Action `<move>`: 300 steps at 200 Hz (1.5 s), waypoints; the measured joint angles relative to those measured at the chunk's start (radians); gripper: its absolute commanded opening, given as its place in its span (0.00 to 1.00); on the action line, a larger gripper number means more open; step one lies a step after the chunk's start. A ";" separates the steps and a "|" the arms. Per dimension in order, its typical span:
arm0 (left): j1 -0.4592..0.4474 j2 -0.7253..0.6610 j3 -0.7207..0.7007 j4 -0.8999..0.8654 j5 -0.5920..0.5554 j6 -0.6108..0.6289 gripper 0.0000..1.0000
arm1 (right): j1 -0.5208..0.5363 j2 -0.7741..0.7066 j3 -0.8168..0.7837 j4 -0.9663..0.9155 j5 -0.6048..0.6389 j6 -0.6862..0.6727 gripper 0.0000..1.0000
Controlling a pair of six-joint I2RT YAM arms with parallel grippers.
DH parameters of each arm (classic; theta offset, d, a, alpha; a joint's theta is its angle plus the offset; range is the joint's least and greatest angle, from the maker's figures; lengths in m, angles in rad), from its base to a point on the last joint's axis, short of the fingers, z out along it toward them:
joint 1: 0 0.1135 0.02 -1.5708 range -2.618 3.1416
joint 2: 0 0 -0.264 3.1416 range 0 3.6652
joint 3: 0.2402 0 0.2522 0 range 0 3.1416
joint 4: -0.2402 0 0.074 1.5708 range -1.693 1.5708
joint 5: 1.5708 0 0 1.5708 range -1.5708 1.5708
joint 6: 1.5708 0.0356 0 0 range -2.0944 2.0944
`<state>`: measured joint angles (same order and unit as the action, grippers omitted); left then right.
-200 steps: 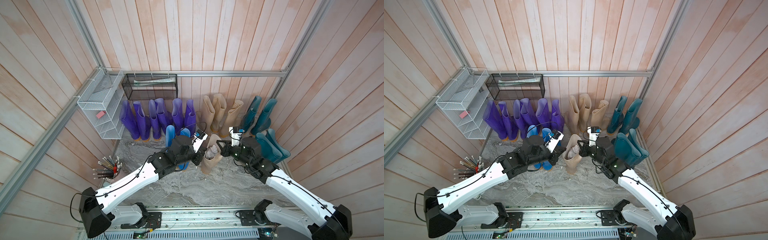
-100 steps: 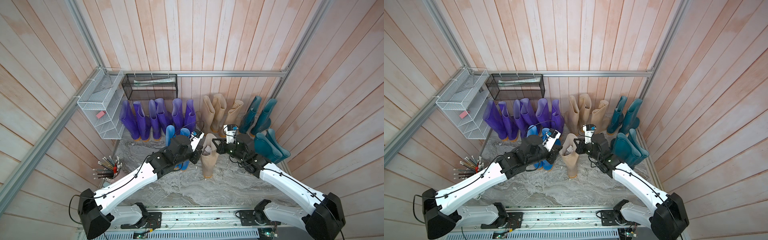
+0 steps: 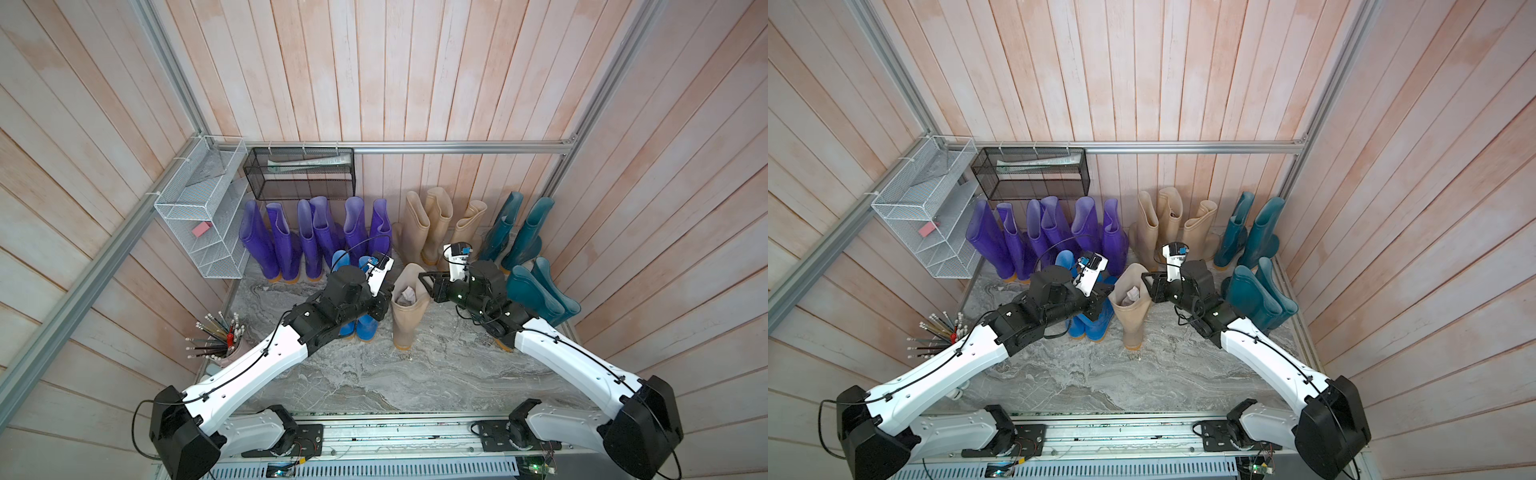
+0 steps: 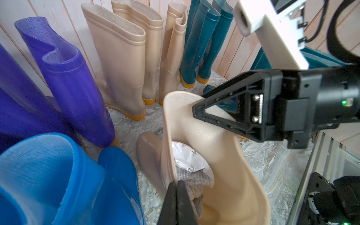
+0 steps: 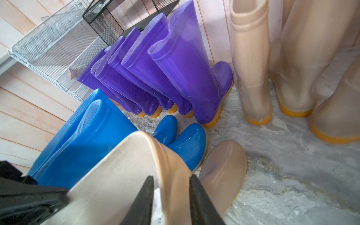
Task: Match and arrange rain boots in pairs
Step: Adjust the rain boot at the center of the board, then pick up the rain boot at the center of the board.
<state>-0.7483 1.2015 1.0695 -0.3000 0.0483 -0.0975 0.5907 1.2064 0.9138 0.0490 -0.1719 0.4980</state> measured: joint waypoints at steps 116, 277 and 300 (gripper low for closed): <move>0.007 -0.099 0.050 0.017 -0.031 0.031 0.92 | -0.203 0.068 0.358 -0.235 0.386 -0.250 0.74; 0.198 -0.270 -0.153 0.230 -0.201 -0.027 0.97 | -0.295 0.479 0.510 -0.265 0.346 -0.293 0.00; 0.206 -0.260 -0.155 0.234 -0.185 -0.032 0.96 | -0.296 0.468 0.502 -0.267 0.355 -0.300 0.00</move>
<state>-0.5423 0.9413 0.9146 -0.0658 -0.1364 -0.1295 0.2943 1.6741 1.4162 -0.2180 0.1829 0.1982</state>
